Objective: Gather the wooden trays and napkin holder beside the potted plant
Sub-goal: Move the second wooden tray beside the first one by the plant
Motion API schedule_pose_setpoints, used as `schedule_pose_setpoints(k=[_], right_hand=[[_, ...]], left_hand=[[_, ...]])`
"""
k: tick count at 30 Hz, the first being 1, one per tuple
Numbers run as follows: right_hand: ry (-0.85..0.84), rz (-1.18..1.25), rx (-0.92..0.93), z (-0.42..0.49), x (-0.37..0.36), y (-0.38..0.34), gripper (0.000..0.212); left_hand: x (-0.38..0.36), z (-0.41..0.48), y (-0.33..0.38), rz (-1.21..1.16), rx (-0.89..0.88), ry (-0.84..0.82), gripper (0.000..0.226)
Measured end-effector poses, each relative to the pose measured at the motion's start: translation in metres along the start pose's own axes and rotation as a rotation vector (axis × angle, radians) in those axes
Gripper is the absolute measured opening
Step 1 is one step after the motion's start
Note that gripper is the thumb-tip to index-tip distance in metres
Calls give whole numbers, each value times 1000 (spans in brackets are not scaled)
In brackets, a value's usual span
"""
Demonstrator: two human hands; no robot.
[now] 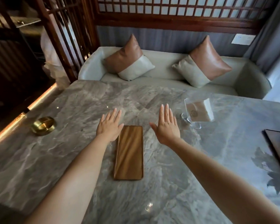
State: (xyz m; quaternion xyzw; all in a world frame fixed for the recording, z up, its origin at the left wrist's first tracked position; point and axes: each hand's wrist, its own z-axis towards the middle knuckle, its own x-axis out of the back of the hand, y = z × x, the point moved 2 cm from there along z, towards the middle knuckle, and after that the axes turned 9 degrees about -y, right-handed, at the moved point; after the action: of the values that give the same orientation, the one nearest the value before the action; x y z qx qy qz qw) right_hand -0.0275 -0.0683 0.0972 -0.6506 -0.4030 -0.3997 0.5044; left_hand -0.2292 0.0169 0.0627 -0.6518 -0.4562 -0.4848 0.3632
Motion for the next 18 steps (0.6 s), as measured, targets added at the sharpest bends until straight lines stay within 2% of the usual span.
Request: schedule_pose_setpoints(k=[8, 14, 18], right_hand=[[-214, 122, -113, -20, -66, -9, 66], [-435, 354, -304, -45, -110, -10, 48], [-528, 482, -451, -59, -130, -8, 49]], left_hand=[[-41, 6, -15, -83, 29, -205, 56], [-59, 28, -9, -171, 45, -296, 54], [-65, 43, -6, -224, 51, -332, 56]])
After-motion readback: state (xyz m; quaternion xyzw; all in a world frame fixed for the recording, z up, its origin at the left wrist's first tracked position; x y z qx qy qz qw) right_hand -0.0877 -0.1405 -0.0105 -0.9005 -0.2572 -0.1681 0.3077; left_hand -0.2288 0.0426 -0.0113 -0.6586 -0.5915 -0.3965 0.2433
